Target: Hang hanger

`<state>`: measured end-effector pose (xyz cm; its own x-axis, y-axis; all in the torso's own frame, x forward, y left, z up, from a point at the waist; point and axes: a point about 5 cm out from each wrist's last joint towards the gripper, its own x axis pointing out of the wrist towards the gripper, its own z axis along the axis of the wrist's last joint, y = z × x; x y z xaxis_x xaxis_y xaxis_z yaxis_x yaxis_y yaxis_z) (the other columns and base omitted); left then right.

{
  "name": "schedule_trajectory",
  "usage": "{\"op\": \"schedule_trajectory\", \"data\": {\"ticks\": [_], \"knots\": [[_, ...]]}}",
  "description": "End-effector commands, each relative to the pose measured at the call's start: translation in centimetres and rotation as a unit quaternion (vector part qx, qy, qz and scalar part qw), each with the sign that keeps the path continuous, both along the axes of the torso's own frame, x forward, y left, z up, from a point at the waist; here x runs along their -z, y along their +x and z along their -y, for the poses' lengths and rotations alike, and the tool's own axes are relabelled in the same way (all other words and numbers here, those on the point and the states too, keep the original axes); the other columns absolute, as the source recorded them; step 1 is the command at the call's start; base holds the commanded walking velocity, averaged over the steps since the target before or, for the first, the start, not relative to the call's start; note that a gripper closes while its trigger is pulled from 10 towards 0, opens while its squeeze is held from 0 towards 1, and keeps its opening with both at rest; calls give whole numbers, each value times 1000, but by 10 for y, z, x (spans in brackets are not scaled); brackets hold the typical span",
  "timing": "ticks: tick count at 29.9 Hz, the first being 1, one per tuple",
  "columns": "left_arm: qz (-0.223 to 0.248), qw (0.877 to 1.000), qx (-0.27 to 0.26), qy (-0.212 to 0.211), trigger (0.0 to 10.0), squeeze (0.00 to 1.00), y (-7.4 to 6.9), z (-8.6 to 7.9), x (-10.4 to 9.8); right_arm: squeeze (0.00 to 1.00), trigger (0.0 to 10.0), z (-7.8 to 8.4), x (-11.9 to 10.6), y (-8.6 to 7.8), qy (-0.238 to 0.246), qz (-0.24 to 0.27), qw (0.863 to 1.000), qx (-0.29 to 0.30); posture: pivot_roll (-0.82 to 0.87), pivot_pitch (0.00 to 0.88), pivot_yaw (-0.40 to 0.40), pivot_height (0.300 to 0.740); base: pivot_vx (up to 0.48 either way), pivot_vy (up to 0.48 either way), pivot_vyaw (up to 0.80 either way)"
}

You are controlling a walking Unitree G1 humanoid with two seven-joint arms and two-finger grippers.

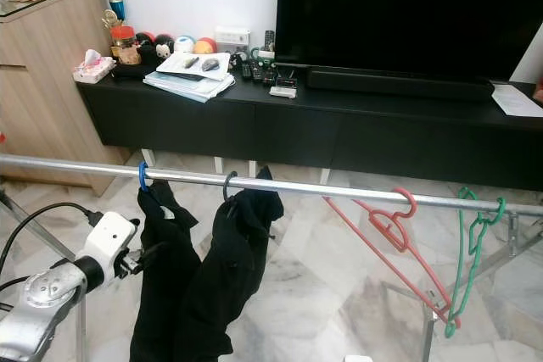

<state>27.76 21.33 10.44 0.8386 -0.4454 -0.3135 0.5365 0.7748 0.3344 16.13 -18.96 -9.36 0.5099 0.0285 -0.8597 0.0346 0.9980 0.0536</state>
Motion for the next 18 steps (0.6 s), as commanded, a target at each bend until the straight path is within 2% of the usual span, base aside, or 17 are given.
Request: {"op": "schedule_trajectory", "data": {"ticks": [1, 4, 5, 8, 9, 11, 15, 18], "knots": [[-14, 998, 54, -12, 10000, 0, -7, 13, -12, 0, 10000, 2, 1, -2, 1, -5, 1000, 7, 99, 0, -28, 740, 0, 0, 0], [-37, 991, 121, -36, 10000, 0, -16, 33, -22, 0, 10000, 2, 1, -2, -1, -6, 1000, 5, 106, 0, -30, 740, 0, 0, 0], [-37, 991, 121, -36, 10000, 0, -16, 33, -22, 0, 10000, 2, 1, -2, -1, -6, 1000, 5, 106, 0, -30, 740, 0, 0, 0], [-40, 986, 160, -39, 10000, 0, -17, 53, -24, 0, 10000, 2, 1, -2, -1, -5, 1000, 4, 105, 0, -29, 740, 0, 0, 0], [-22, 987, 146, -59, 10000, 0, -10, 63, -24, 0, 10000, 1, 1, -2, 0, -4, 1000, 3, 104, 0, -25, 740, 0, 0, 0], [-8, 989, 116, -87, 10000, 0, -2, 72, -22, 0, 10000, 1, 0, -1, 1, -3, 1000, 5, 100, 0, -22, 740, 0, 0, 0], [7, 991, 103, -83, 10000, 0, 6, 98, -20, 0, 10000, -1, 0, -1, 5, -2, 1000, 9, 92, 0, -24, 740, 0, 0, 0], [7, 992, 95, -86, 10000, 0, 10, 105, -20, 0, 10000, -1, 0, 0, 6, -1, 1000, 10, 91, 0, -26, 740, 0, 0, 0]]}}
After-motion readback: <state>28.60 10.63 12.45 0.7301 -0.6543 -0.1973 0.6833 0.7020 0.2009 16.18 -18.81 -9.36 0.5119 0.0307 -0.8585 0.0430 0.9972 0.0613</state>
